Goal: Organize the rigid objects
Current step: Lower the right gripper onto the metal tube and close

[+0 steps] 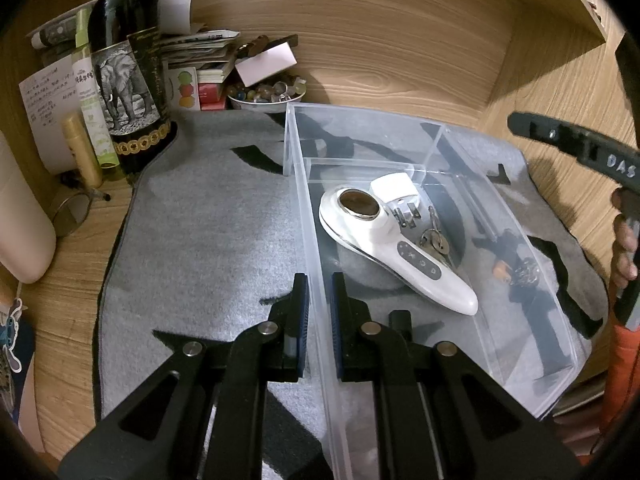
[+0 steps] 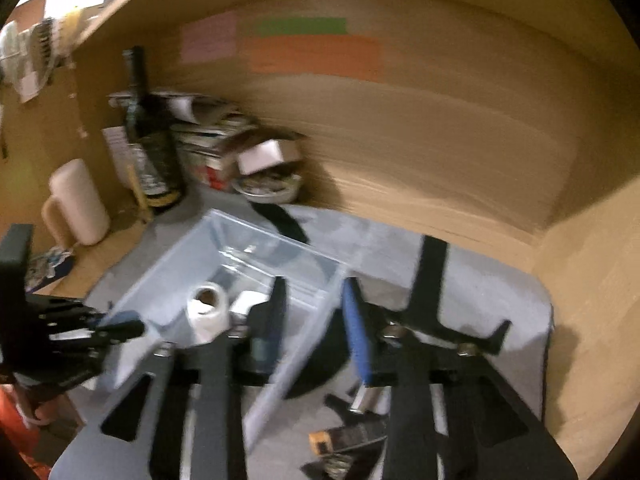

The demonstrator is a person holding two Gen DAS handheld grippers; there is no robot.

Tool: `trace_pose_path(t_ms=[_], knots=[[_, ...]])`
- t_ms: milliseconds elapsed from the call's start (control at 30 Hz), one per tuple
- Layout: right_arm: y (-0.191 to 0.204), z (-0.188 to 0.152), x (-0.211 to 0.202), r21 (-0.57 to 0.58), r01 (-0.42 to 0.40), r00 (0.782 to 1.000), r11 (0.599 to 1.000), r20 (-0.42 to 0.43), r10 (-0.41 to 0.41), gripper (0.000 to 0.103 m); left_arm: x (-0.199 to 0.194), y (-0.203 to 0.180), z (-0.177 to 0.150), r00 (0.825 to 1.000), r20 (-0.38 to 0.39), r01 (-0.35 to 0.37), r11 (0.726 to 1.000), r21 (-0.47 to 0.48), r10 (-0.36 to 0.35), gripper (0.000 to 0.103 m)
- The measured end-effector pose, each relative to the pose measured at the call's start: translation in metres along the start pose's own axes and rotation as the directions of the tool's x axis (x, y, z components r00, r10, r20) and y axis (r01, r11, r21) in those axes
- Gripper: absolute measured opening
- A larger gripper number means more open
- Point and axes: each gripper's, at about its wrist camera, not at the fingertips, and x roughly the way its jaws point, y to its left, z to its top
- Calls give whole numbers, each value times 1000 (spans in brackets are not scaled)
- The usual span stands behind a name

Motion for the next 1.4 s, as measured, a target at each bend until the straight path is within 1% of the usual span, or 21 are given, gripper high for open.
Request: trace_pose_path(t_ms=[67, 233, 433, 700, 733, 767, 833, 867, 1133, 1400], knots=[[-10, -4, 6, 21, 25, 1000, 999, -20, -24, 41, 0, 0, 0, 1000, 0, -2, 1000, 2, 2, 10], [-34, -15, 28, 65, 63, 994, 996, -94, -56, 41, 0, 0, -1, 1000, 0, -5, 1000, 3, 5, 10], [-49, -32, 60, 95, 73, 981, 993, -188, -54, 41, 0, -1, -1, 1000, -1, -9, 1000, 5, 9, 10], [-52, -56, 96, 96, 60, 955, 994, -295, -29, 41, 0, 0, -1, 1000, -1, -9, 1000, 6, 9, 10], [-50, -56, 95, 91, 62, 960, 994, -277, -35, 40, 0, -1, -1, 1000, -1, -9, 1000, 5, 9, 10], [-49, -56, 94, 81, 59, 961, 995, -273, -35, 32, 0, -1, -1, 1000, -1, -9, 1000, 5, 9, 10], [-46, -55, 92, 77, 45, 963, 996, -268, -23, 18, 0, -1, -1, 1000, -1, -10, 1000, 6, 10, 10], [-44, -54, 90, 68, 51, 964, 996, -266, -31, 15, 0, 0, -1, 1000, 0, -10, 1000, 6, 10, 10], [-40, -52, 83, 58, 53, 971, 997, -238, -38, 14, 0, -1, -2, 1000, 0, -11, 1000, 7, 11, 10], [-34, -36, 56, 44, 40, 987, 998, -154, -33, 14, 0, 0, -2, 1000, 0, -11, 1000, 6, 11, 10]])
